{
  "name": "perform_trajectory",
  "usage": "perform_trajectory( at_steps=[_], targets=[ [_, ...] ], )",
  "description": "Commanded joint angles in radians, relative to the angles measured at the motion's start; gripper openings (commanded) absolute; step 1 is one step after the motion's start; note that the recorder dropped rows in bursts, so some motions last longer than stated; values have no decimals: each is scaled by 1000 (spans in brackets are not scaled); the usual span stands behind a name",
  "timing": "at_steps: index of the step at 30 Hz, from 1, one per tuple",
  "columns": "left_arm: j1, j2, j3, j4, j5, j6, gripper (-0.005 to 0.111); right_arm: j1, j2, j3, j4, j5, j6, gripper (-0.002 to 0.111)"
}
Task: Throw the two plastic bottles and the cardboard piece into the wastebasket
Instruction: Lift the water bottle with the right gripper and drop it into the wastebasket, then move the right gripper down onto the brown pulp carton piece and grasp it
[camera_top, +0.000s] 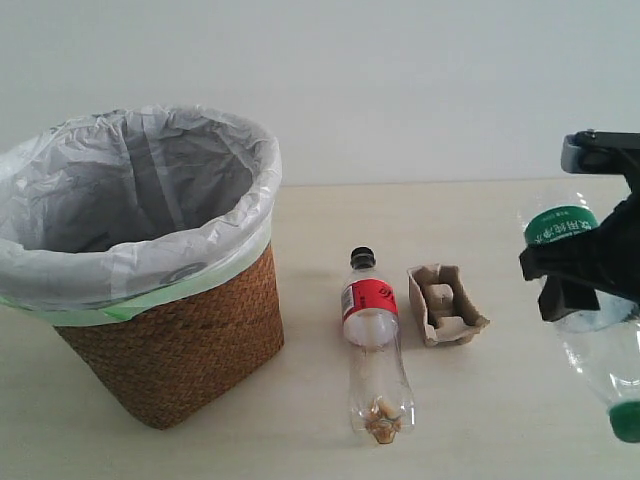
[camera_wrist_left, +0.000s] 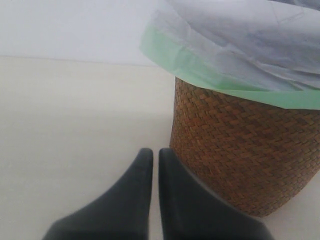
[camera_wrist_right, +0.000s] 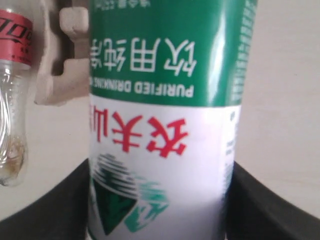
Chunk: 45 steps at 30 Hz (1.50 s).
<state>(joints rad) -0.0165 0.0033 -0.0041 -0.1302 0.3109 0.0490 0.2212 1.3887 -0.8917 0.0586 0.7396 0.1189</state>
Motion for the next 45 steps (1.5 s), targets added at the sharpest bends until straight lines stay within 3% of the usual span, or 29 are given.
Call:
perform_trajectory(
  at_steps=[1, 4, 12, 15, 22, 27, 29, 30, 32, 33, 34, 37, 42, 45],
  targets=[
    [1, -3, 4, 3, -1, -5, 4, -3, -73, 34, 6, -16, -23, 0],
    [1, -3, 4, 3, -1, -5, 4, -3, -109, 32, -52, -23, 7, 0],
    [1, -3, 4, 3, -1, -5, 4, -3, -120, 32, -703, 107, 472, 0],
    [1, -3, 4, 3, -1, -5, 4, -3, -120, 32, -785, 120, 500, 0],
    [1, -3, 4, 3, -1, -5, 4, -3, -8, 8, -625, -103, 483, 0],
    [1, -3, 4, 3, -1, -5, 4, 90, 112, -253, -235, -137, 219, 3],
    [1, -3, 4, 3, -1, -5, 4, 178, 156, -451, 73, -111, 3, 18],
    [1, -3, 4, 3, -1, -5, 4, 225, 181, -558, 230, -91, -105, 31],
    [1, -3, 4, 3, -1, -5, 4, 302, 225, -750, 361, -77, -187, 61],
    [1, -3, 4, 3, -1, -5, 4, 335, 248, -851, 345, -63, -156, 72],
    [1, -3, 4, 3, -1, -5, 4, 355, 274, -943, 281, -23, -63, 74],
    [1, -3, 4, 3, -1, -5, 4, 370, 349, -1142, 144, 176, 72, 73],
    [1, -3, 4, 3, -1, -5, 4, 368, 388, -1202, -12, 363, 144, 74],
    [1, -3, 4, 3, -1, -5, 4, 368, 400, -1202, -265, 481, 191, 73]
  ],
)
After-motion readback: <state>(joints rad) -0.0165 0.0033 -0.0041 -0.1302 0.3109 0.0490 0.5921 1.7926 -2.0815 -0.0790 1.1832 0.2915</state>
